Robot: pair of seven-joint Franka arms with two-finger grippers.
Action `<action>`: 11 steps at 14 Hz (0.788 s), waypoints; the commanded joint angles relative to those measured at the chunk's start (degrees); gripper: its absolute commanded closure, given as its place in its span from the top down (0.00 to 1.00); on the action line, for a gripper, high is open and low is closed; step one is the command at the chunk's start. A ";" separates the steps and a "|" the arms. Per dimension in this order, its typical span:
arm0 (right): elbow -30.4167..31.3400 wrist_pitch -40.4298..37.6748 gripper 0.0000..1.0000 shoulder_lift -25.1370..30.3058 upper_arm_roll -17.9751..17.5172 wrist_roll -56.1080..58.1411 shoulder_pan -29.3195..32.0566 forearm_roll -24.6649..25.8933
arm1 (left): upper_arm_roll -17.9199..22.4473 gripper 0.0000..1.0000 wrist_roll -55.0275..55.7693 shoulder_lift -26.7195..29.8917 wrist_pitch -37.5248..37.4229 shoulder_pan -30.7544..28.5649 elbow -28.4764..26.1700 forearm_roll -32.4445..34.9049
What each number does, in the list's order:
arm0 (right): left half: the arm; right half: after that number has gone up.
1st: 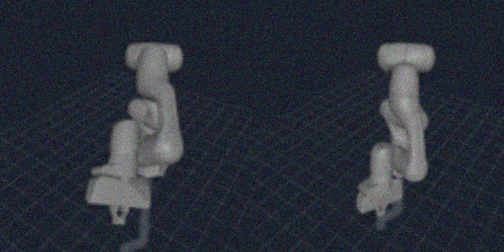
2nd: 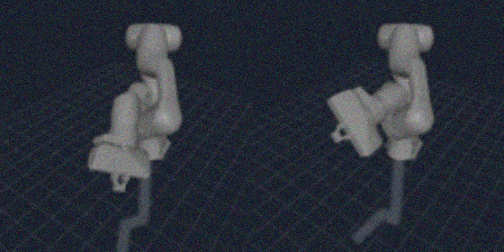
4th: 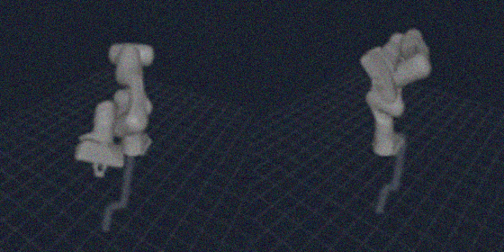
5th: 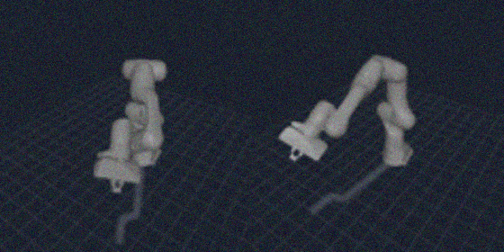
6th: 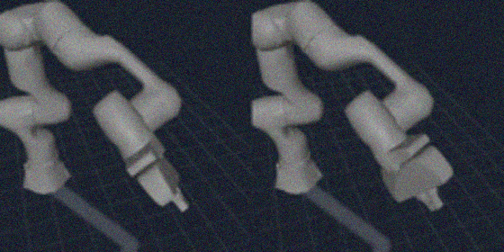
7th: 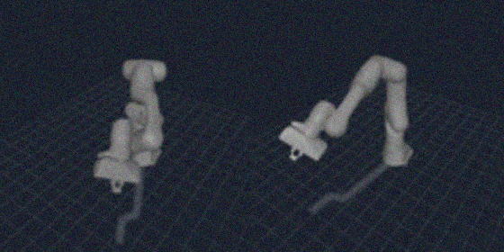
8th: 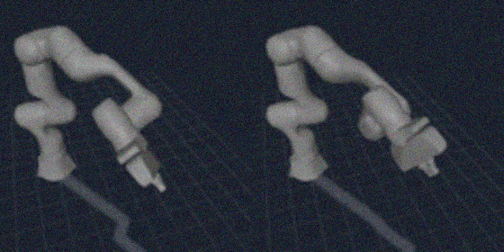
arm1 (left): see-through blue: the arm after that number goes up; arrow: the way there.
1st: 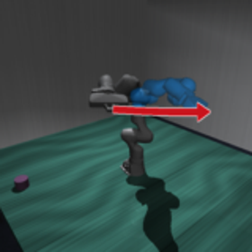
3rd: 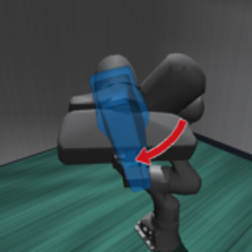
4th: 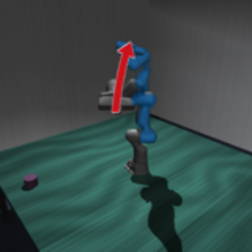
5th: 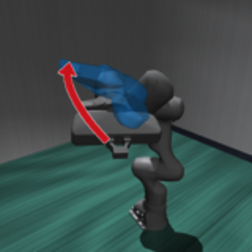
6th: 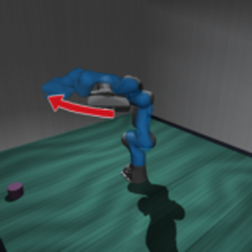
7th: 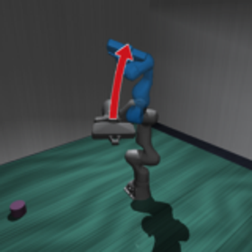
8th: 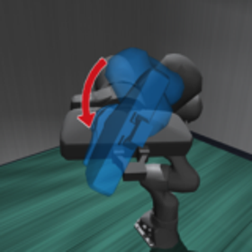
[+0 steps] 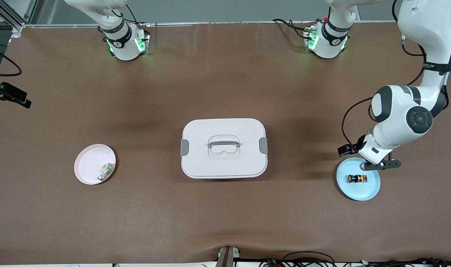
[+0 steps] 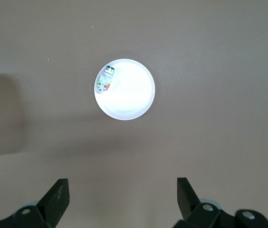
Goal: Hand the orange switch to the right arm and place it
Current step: 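Move the left gripper down over the orange switch on the blue plate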
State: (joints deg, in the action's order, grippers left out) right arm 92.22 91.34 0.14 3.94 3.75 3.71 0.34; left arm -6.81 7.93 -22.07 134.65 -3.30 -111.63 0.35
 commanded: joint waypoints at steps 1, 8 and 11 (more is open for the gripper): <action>-0.02 -0.02 1.00 0.30 0.01 -0.94 -0.28 0.19 | 0.13 1.00 0.33 -2.89 3.68 -0.65 1.07 1.23; -0.02 -0.11 1.00 0.30 0.01 -0.94 -0.19 0.19 | 0.13 1.00 -0.99 -8.16 7.56 -2.06 4.85 3.69; -0.02 -0.02 1.00 0.30 0.01 -0.94 -0.19 0.19 | 0.13 1.00 -1.86 -8.87 7.56 -2.59 5.46 5.62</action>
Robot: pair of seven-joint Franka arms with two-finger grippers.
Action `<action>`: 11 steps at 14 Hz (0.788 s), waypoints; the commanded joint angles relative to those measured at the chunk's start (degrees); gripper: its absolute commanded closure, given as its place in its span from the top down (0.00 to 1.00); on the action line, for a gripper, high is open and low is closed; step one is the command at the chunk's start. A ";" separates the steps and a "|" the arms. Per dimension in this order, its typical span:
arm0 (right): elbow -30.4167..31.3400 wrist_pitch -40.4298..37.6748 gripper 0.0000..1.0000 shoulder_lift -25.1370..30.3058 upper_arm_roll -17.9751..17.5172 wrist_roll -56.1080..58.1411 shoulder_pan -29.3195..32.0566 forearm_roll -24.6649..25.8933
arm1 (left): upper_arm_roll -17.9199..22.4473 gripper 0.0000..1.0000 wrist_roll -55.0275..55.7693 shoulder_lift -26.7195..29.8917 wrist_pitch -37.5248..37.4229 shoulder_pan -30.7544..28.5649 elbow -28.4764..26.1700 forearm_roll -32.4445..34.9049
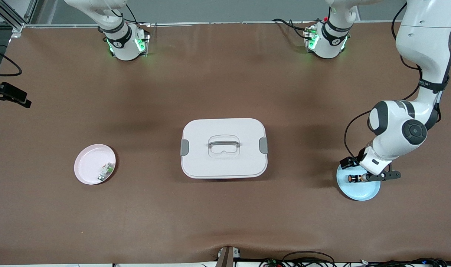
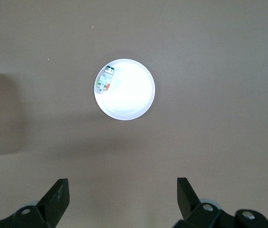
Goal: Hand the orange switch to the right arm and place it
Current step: 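Lower the left gripper and close it on the orange switch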
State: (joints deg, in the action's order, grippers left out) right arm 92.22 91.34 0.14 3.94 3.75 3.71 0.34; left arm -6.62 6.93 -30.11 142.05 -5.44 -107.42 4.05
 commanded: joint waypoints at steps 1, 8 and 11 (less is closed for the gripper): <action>-0.02 -0.03 1.00 0.30 -0.07 -0.93 -0.19 0.19 | 0.03 1.00 -0.86 -1.00 0.24 -0.54 1.34 2.53; -0.02 -0.03 1.00 0.30 -0.07 -0.93 -0.28 0.19 | -0.14 1.00 -1.56 -4.16 0.94 -3.26 3.89 7.64; -0.02 -0.03 1.00 0.21 -0.07 -0.93 -0.45 0.19 | -0.23 1.00 -1.57 -5.05 2.00 -3.09 4.24 7.55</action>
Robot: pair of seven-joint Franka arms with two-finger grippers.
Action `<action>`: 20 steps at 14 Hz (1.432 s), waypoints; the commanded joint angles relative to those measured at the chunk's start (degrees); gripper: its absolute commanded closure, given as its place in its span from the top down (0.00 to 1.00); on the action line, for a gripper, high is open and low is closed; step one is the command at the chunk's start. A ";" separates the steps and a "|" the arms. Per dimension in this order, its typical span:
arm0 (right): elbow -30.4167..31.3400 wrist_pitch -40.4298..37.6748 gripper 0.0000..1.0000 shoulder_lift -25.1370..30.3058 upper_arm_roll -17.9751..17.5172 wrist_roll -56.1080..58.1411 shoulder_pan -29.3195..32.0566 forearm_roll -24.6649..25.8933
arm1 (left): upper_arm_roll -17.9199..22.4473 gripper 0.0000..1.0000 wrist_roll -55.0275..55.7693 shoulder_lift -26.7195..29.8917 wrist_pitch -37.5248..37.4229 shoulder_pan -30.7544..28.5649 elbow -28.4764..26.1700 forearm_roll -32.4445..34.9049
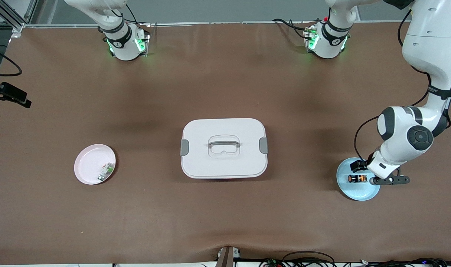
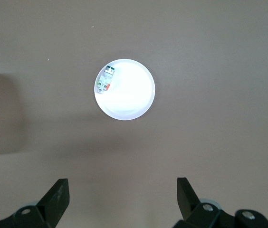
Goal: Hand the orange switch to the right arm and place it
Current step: 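Lower the left gripper and close it on the orange switch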
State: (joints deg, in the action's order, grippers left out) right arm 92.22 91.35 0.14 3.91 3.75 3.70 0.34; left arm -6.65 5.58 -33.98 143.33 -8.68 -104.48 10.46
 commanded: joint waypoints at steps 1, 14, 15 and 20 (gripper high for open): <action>-0.02 -0.03 1.00 0.21 -0.04 -0.93 -0.45 0.19 | -0.20 1.00 -0.22 -1.26 0.81 0.33 1.56 1.14; -0.02 -0.03 1.00 0.21 -0.04 -0.93 -0.71 0.19 | -0.56 1.00 -0.22 -6.01 3.45 0.60 5.95 0.53; -0.02 -0.03 1.00 0.21 -0.04 -0.93 -0.71 0.19 | -0.56 1.00 -0.22 -6.27 3.45 0.60 6.39 0.53; -0.02 -0.03 1.00 0.21 -0.04 -0.93 -0.71 0.19 | -0.55 1.00 -0.22 -7.42 4.85 0.86 6.66 0.52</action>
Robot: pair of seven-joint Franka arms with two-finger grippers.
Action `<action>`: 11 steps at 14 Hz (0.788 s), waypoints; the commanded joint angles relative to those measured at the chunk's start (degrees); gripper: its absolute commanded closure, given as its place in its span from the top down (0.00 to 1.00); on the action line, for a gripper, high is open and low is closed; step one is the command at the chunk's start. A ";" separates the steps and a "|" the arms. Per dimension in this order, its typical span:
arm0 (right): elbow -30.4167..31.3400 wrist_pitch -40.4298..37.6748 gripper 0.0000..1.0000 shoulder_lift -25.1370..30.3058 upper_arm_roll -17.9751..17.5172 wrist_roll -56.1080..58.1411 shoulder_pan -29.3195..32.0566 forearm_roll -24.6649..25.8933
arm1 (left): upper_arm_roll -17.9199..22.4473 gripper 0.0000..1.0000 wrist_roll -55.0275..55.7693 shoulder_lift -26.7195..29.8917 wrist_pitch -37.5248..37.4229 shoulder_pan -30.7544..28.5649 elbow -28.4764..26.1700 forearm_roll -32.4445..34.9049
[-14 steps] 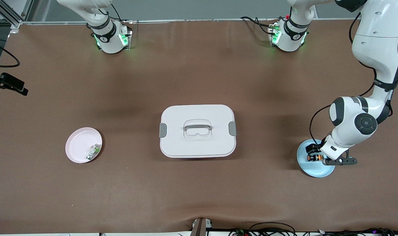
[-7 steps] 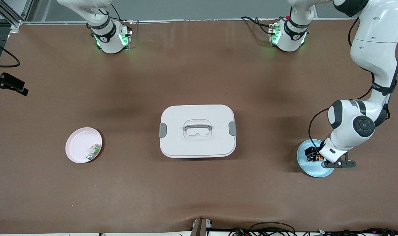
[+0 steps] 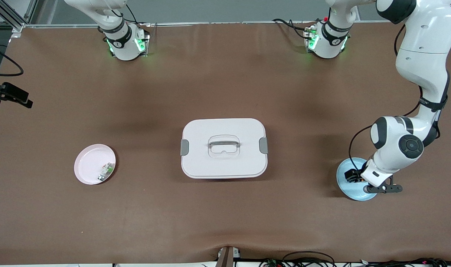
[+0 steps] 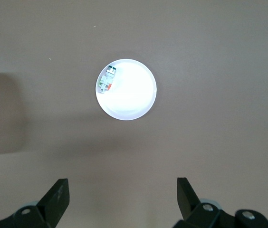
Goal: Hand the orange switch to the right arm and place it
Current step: 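Lower the left gripper and close it on the orange switch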
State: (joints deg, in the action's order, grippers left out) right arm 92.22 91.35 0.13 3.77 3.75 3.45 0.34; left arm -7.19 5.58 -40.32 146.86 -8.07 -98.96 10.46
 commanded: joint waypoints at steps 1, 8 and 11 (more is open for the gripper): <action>-0.02 -0.03 1.00 0.22 0.09 -0.93 -0.46 0.19 | 0.07 1.00 -0.22 -1.34 1.50 0.25 1.14 0.61; -0.02 -0.11 1.00 0.22 0.09 -0.93 -0.37 0.19 | 0.07 0.60 -0.22 -1.69 1.50 -0.11 0.78 0.87; -0.02 -0.03 1.00 0.22 0.09 -0.93 -0.37 0.19 | 0.07 0.18 -0.40 -1.17 1.33 -0.11 0.43 0.96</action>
State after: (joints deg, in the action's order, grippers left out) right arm 92.22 91.34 0.13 3.77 3.75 3.44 0.33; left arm -7.15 5.58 -41.47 147.88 -8.13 -98.89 10.47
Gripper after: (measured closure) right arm 0.000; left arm 0.278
